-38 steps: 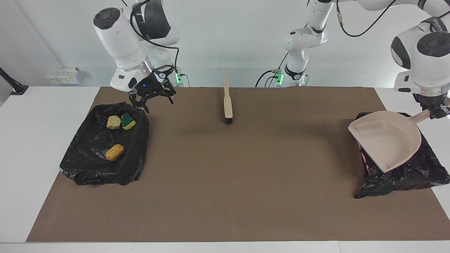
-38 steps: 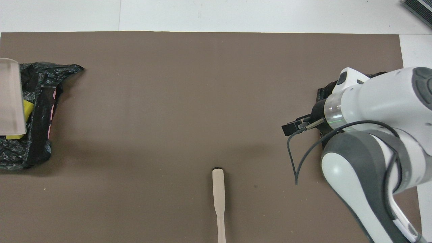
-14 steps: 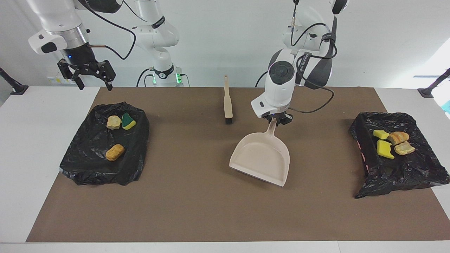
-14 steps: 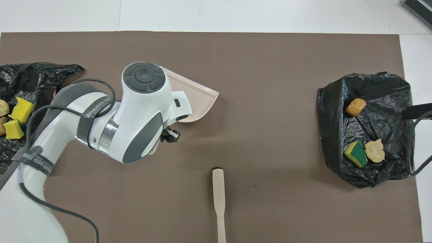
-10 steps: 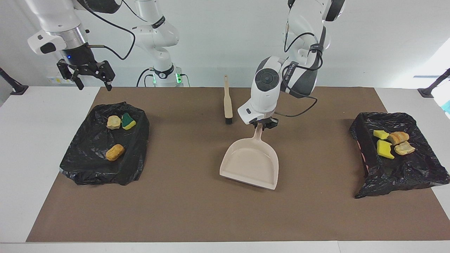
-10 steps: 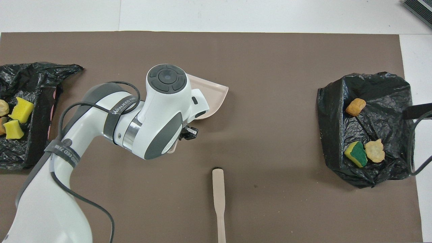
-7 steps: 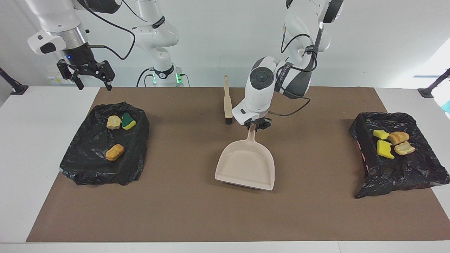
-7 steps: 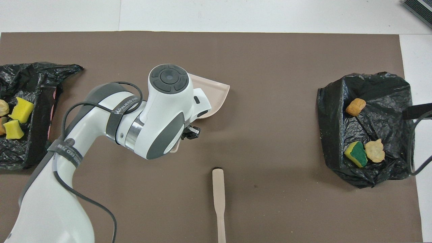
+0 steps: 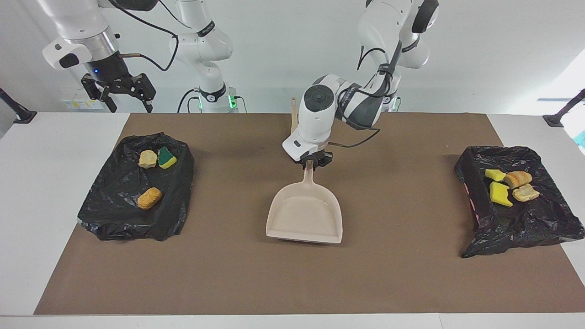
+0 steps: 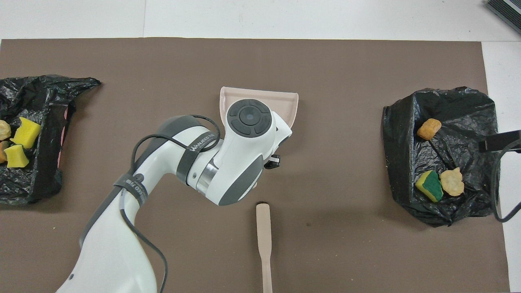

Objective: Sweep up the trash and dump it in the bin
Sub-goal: 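Carry the empty dustpan to the table center with the left gripper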

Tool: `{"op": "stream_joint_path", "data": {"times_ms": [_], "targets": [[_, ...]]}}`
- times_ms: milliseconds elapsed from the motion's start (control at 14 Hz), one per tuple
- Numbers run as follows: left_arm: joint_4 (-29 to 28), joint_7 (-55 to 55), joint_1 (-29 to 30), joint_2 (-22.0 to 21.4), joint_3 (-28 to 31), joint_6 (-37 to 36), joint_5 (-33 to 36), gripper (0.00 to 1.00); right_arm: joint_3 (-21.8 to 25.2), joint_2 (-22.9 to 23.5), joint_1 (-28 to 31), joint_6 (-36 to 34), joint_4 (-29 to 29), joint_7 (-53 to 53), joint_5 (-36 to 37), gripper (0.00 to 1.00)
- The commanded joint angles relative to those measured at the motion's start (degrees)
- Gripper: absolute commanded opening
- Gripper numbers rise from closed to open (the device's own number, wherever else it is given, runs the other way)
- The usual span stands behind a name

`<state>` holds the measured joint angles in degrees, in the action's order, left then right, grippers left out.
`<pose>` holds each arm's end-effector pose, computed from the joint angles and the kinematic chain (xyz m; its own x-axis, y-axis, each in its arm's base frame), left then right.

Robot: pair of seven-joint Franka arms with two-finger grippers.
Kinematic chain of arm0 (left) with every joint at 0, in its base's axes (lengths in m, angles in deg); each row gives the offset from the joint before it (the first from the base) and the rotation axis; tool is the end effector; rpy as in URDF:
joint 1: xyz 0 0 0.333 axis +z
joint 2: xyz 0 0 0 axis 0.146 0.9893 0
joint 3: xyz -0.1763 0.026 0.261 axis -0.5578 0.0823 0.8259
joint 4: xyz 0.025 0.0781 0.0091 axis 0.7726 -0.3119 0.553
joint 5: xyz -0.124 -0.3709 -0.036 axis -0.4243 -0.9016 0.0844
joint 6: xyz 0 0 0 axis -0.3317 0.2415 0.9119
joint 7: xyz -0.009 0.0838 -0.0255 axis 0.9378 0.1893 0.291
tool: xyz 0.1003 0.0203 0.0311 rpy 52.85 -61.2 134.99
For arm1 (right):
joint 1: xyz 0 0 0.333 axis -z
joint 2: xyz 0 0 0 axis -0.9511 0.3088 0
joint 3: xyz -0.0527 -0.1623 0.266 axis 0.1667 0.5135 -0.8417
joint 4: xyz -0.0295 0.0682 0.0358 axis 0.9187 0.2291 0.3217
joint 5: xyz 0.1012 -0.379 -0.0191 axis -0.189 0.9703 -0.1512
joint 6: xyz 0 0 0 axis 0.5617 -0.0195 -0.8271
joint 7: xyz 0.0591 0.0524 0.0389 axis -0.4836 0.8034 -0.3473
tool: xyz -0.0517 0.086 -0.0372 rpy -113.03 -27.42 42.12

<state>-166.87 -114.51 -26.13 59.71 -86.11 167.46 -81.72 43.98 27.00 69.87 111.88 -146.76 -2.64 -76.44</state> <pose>0.5040 -0.4407 0.3787 0.9772 -0.1762 -0.1183 -0.1745 -0.9843 0.0249 0.5200 -0.0505 0.6501 0.9992 -0.0226 0.0321 -0.0219 -0.9995 -0.0221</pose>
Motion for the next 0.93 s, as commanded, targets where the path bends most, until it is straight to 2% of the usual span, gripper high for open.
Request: {"op": "stream_joint_path", "data": {"times_ms": [0, 71, 143, 214, 286, 429, 500, 857], "targets": [[0.7, -2.2, -2.6, 2.1, 1.2, 1.9, -0.3, 0.00, -0.1, -0.3, -0.2, -1.2, 0.6, 0.7, -0.8, 1.00], [0.6, -2.6, -2.7, 2.1, 1.2, 1.7, 0.5, 0.00, -0.1, -0.4, -0.3, -1.2, 0.5, 0.7, -0.8, 1.00], [0.6, -2.7, -2.6, 2.0, 1.2, 1.9, 0.6, 0.16, -0.1, -0.6, -0.2, -1.2, 0.2, 0.5, -0.4, 1.00], [0.6, -3.8, -2.6, 2.0, 1.2, 1.8, 0.7, 0.25, -0.1, -0.7, -0.3, -1.2, 0.1, 0.4, 0.2, 1.00], [0.2, -4.9, -2.6, 2.0, 1.3, 1.8, 0.8, 0.42, -0.1, -0.7, -0.3, -1.2, 0.1, 0.3, 1.1, 1.00], [0.0, -6.2, -2.1, 1.1, 1.7, 1.5, 0.8, 0.96, -0.1, -1.0, -0.3, -1.2, 0.0, -0.6, 1.3, 1.00], [0.0, -6.4, -1.6, 0.5, 1.9, 1.1, 0.8, 1.00, -0.1, -0.9, -0.4, -0.8, 0.0, -0.5, 1.3, 1.00], [0.2, -5.3, 2.5, -3.5, 4.8, 0.8, 0.8, 1.00, -0.1, -0.8, -0.3, -0.7, 0.3, -0.4, 0.7, 1.00]]}}
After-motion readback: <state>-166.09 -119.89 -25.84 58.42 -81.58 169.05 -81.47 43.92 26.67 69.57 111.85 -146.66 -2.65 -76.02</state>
